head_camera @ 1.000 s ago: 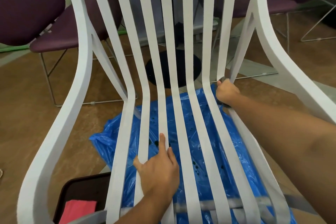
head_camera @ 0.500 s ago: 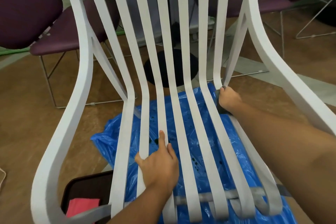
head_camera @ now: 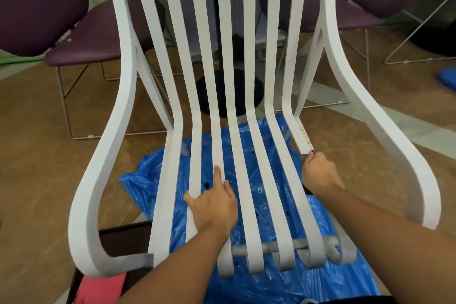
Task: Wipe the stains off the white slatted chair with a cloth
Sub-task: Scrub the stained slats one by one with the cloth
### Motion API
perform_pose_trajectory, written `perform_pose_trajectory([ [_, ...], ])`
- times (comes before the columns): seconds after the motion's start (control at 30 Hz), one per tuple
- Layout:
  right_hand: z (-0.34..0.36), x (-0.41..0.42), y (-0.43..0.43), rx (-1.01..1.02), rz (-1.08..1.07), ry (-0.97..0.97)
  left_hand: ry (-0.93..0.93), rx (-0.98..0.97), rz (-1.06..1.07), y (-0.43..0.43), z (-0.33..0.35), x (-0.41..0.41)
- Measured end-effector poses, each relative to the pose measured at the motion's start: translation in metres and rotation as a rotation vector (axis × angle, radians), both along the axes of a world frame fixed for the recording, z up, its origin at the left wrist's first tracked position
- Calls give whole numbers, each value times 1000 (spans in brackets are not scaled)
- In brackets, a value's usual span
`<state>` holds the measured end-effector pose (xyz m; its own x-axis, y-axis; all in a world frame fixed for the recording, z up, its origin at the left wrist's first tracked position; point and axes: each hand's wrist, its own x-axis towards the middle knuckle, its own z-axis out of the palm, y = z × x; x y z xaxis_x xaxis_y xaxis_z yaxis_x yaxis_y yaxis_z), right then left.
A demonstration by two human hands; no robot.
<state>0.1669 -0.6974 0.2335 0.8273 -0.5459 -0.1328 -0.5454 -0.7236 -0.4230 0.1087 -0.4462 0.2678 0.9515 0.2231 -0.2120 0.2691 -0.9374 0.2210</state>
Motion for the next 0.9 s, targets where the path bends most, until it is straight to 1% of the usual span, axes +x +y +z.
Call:
perform_pose_trajectory([
  [0.1, 4, 14, 4, -40, -23, 17, 8, 1, -4, -1, -1, 1],
  [0.23, 9, 52, 10, -37, 0, 50, 6, -2, -4, 0, -2, 2],
  [0.5, 21, 131, 19, -82, 127, 108, 9, 20, -7, 0, -4, 3],
  [0.6, 31, 138, 21, -139, 192, 125, 4, 38, -8, -2, -7, 5],
  [0.7, 29, 141, 16, -126, 218, 118, 3, 14, 6, -5, -10, 7],
  [0.77, 24, 135, 15, -97, 212, 126, 2, 31, 4, -4, -6, 6],
  [0.83, 19, 124, 12, -112, 222, 134, 2, 30, 7, -5, -9, 8],
  [0.9, 23, 97, 15, -85, 217, 123, 6, 31, 5, -2, -8, 8],
])
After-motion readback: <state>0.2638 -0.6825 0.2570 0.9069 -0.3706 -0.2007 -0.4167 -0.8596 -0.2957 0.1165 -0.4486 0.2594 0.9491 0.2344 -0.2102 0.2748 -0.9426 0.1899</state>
